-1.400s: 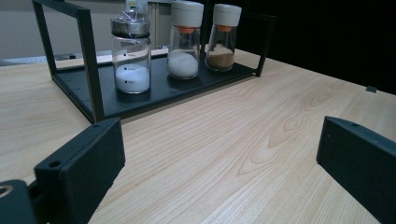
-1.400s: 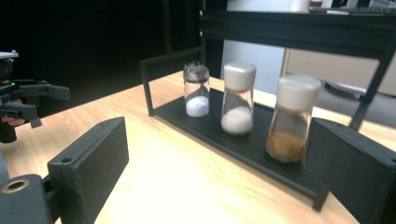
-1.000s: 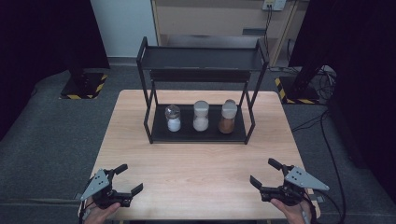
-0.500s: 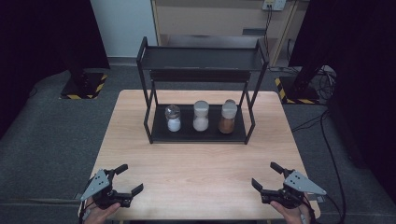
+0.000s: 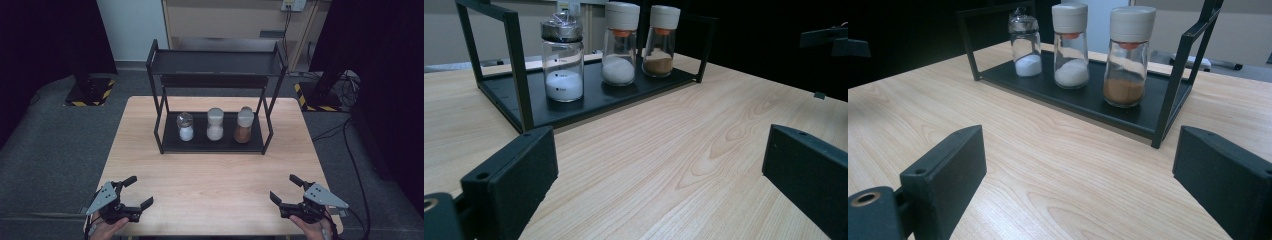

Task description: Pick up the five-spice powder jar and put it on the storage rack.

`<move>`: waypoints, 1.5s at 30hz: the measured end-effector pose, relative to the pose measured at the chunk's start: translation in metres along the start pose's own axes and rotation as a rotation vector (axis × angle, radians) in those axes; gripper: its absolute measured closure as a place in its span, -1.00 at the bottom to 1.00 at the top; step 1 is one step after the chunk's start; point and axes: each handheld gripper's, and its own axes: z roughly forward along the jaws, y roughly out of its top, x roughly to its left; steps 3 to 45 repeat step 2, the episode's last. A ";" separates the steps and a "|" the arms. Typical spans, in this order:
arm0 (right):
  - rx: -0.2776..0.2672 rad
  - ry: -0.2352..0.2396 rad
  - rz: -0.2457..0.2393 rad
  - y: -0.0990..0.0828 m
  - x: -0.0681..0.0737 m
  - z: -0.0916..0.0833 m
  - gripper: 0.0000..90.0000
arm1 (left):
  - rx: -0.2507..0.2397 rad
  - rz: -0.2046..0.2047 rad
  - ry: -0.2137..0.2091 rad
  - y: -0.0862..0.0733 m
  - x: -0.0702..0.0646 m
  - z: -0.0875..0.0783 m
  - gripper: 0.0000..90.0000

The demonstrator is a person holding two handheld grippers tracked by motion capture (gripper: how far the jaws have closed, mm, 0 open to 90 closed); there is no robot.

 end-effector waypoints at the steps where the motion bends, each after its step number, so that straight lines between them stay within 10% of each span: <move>1: 0.000 0.001 -0.002 0.000 0.000 0.000 -0.83 | 0.000 0.000 0.000 0.000 0.000 0.000 -1.00; 45: 0.001 0.001 -0.004 0.000 0.000 0.000 -0.83 | 0.000 -0.001 0.000 0.000 0.000 0.000 -1.00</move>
